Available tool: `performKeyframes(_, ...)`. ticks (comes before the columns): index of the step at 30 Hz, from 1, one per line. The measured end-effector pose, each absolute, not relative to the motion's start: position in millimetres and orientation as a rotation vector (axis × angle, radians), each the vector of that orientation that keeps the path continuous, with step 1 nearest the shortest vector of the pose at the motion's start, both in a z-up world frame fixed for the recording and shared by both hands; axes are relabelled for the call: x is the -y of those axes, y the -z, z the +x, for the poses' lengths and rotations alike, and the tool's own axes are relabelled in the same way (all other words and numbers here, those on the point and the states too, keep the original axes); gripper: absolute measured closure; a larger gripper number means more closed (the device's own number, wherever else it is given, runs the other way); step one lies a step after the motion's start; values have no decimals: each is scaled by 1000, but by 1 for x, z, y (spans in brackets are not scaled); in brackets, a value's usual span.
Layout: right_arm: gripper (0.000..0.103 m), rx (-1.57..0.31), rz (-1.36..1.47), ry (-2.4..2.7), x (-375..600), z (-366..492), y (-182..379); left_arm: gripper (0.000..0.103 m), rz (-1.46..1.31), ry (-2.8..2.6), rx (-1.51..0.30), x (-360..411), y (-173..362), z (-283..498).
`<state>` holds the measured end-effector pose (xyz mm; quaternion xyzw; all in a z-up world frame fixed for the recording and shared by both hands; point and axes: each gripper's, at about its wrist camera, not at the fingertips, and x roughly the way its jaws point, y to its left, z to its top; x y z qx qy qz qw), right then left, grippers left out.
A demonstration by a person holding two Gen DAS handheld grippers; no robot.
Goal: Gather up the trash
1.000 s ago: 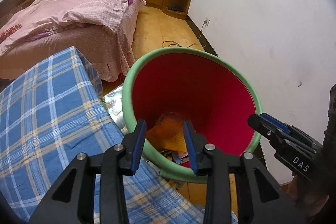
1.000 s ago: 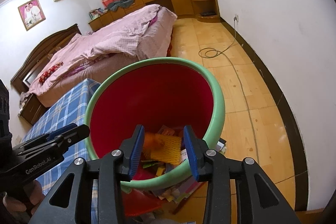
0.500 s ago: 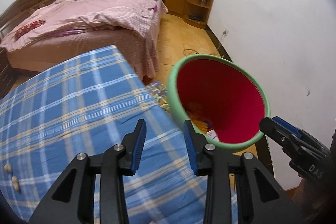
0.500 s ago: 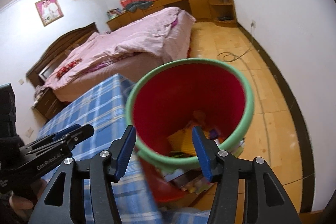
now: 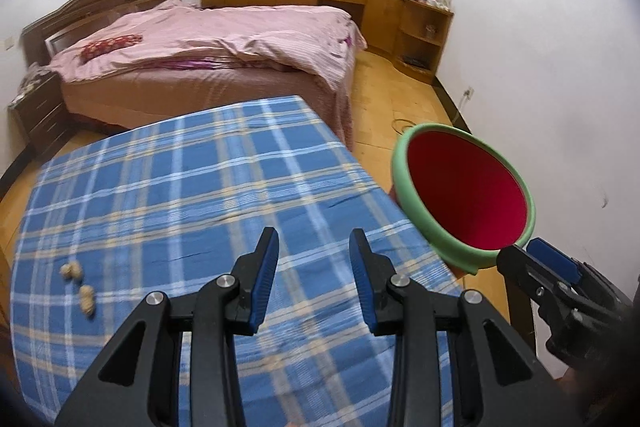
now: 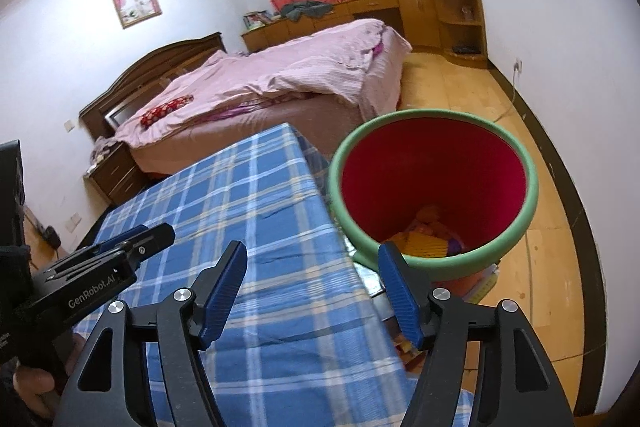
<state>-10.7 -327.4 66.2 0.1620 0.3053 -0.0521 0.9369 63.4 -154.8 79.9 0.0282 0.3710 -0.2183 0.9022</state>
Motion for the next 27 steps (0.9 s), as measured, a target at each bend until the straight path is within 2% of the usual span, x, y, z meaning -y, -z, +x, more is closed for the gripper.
performKeyframes(3, 29, -600, 308, 101, 314, -14, -67, 67, 47, 422, -759, 142, -81, 58)
performKeyframes(13, 28, -563, 264, 107, 292, -24, -62, 67, 21, 328, -733, 110, -76, 50)
performKeyframes(27, 27, -568, 259, 108, 287, -27, -56, 66, 44, 290, -732, 104, -68, 47)
